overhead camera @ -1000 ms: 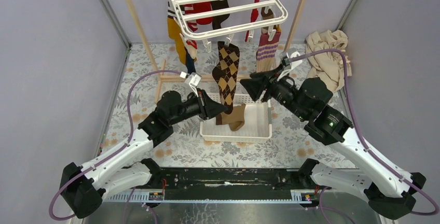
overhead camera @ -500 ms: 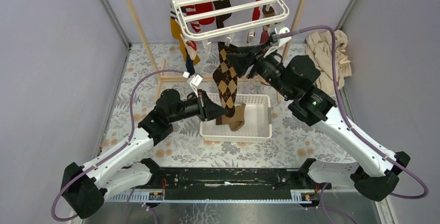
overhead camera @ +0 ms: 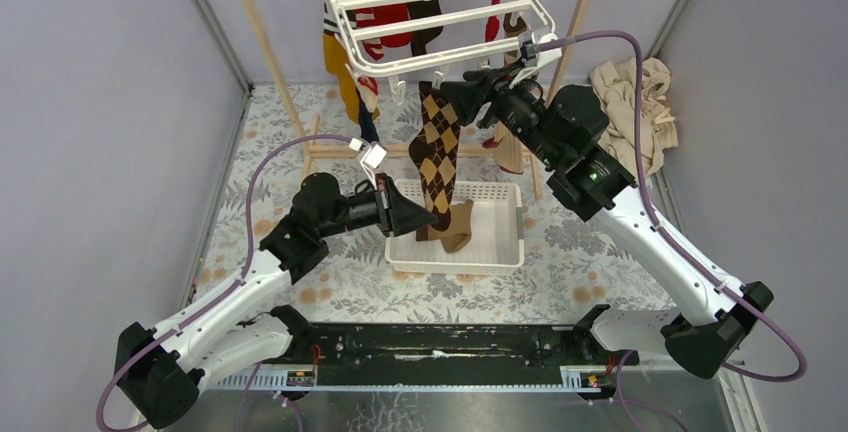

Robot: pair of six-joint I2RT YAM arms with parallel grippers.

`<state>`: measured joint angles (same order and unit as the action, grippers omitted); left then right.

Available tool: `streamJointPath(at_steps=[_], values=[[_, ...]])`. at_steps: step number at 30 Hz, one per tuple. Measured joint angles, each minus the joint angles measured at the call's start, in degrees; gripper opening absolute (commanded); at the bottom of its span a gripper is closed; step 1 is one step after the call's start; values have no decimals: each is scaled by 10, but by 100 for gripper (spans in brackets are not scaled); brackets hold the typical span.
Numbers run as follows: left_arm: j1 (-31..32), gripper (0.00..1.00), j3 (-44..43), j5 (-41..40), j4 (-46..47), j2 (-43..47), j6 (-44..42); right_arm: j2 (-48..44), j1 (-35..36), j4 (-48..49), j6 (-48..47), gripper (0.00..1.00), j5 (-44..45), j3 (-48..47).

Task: Remove the socks clipped to the hanger
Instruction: Remove the sock from the hanger.

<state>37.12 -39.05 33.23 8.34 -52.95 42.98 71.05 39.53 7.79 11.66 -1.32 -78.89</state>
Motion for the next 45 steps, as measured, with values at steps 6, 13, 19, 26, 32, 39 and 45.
streamJointPath(at_steps=[6, 13, 19, 26, 32, 39, 45], values=[[0, 28, 0, 7, 0, 0, 0, 12, -6, 23, 8, 61, -26, 0], [0, 28, 0, 15, 0, 0, 0, 24, -7, 49, 15, 61, -40, 0], [0, 28, 0, 20, 0, 0, 0, 40, -7, 62, 19, 60, -43, 0], [0, 28, 0, 24, 0, 0, -1, 44, -7, 76, 23, 59, -43, 0], [-1, 27, 0, 25, 0, -6, -3, 44, -9, 84, 23, 45, -43, 0], [-2, 27, 0, 29, 0, -12, -5, 45, -10, 86, 24, 18, -44, 0], [-4, 26, 0, 30, 0, -14, -5, 45, -11, 88, 25, 26, -44, 0]])
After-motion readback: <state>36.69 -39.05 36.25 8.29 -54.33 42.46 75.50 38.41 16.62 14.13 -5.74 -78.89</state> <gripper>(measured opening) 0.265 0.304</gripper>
